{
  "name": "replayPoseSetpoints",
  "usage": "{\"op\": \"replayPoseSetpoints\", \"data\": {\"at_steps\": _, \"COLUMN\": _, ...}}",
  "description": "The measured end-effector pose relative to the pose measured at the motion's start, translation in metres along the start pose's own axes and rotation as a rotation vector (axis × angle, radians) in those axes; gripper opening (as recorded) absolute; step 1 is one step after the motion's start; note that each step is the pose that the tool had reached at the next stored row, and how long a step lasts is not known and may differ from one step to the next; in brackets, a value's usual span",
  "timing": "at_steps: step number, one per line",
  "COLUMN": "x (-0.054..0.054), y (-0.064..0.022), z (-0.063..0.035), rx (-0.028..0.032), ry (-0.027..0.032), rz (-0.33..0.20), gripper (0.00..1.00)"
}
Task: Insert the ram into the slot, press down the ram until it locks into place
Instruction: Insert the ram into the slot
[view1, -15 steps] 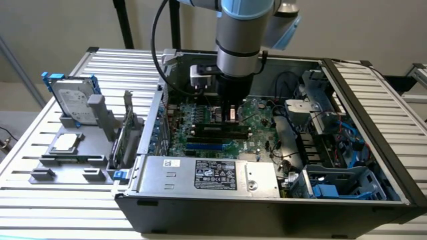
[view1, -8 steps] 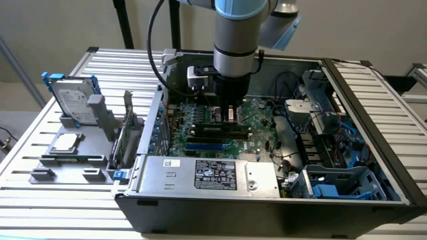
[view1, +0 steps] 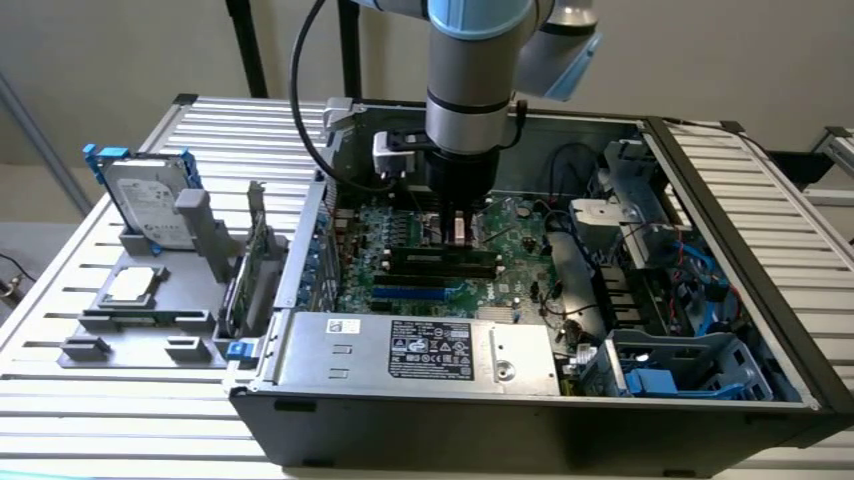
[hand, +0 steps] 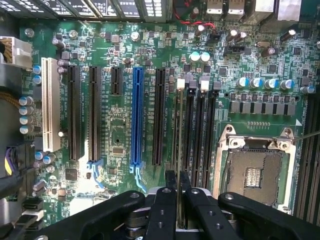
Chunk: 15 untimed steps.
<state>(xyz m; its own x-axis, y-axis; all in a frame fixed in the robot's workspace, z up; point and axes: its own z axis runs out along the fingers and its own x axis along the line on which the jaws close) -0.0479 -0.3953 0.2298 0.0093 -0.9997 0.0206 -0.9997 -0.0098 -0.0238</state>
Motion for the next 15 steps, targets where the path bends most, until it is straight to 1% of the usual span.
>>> {"op": "replayPoseSetpoints", "data": {"at_steps": 15, "x": -0.0001, "y": -0.0006, "z": 0.0032, "rx": 0.0002, "ry": 0.0, "rz": 0.004, "gripper": 0.14}}
